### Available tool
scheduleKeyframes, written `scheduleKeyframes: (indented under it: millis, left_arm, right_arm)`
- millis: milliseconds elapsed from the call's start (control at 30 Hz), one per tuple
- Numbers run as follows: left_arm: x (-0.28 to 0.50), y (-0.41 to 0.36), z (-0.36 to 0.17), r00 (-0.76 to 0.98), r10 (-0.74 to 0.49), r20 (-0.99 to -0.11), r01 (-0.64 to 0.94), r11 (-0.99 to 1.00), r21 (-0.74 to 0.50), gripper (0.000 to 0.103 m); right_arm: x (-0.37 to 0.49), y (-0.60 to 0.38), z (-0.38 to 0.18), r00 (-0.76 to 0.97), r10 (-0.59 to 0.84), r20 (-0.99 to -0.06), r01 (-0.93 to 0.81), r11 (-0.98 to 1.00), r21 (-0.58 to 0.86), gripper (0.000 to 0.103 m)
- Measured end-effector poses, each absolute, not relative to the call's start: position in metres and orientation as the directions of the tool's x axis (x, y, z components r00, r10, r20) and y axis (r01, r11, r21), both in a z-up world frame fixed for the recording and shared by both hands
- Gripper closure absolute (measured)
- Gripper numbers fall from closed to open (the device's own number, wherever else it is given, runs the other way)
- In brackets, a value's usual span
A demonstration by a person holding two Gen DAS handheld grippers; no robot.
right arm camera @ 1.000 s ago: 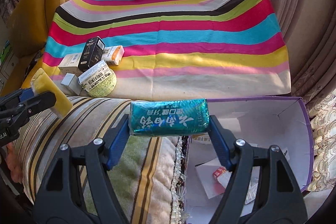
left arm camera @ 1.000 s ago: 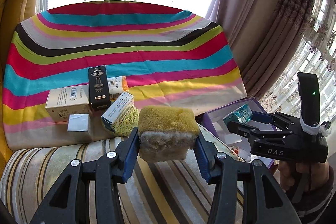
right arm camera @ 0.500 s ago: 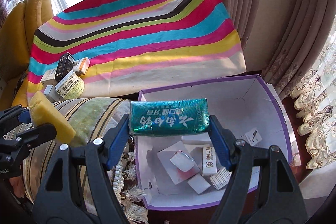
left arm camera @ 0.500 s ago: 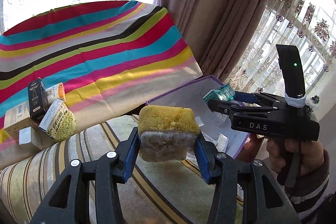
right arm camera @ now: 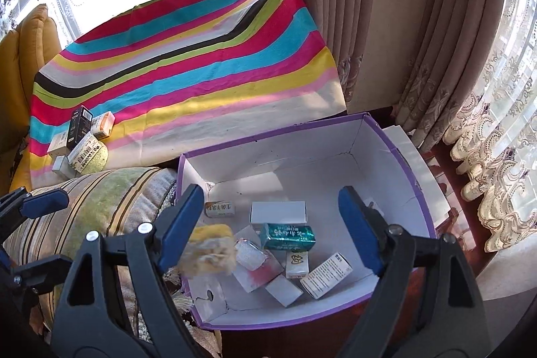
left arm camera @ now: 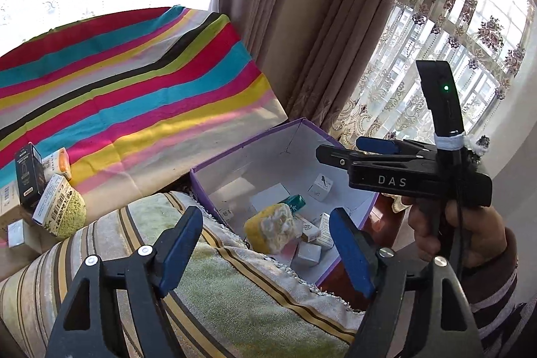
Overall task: Organize objects
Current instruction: 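Open both tools to drop the items into the purple-rimmed box, then move both open tools back to the pile of boxes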
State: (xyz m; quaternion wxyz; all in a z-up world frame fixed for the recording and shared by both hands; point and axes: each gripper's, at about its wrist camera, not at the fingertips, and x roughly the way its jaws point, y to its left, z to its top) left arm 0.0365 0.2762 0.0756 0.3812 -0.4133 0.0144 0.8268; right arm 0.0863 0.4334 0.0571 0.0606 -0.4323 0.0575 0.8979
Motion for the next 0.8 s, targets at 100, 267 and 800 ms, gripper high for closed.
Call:
scheduleKeyframes:
  millis: [100, 267, 800]
  left_arm:
    - [0.033, 0.268, 0.076, -0.382, 0.611, -0.693, -0.620, -0.726, -0.299, 0.024]
    - [0.028, 0.252, 0.075, -0.412, 0.592, -0.692, -0.585, -0.755, -0.298, 0.024]
    - [0.010, 0.154, 0.071, -0.533, 0.495, -0.686, -0.371, -0.866, -0.336, 0.024]
  right_arm:
    - [0.086, 0.427, 0.058, -0.620, 0.067, -0.782, -0.142, -0.989, 0.028, 0.018]
    - [0.085, 0.416, 0.061, -0.626, 0.053, -0.778, -0.107, -0.994, 0.019, 0.018]
    - [0.077, 0.375, 0.064, -0.615, -0.026, -0.788, -0.004, -0.999, 0.036, 0.018]
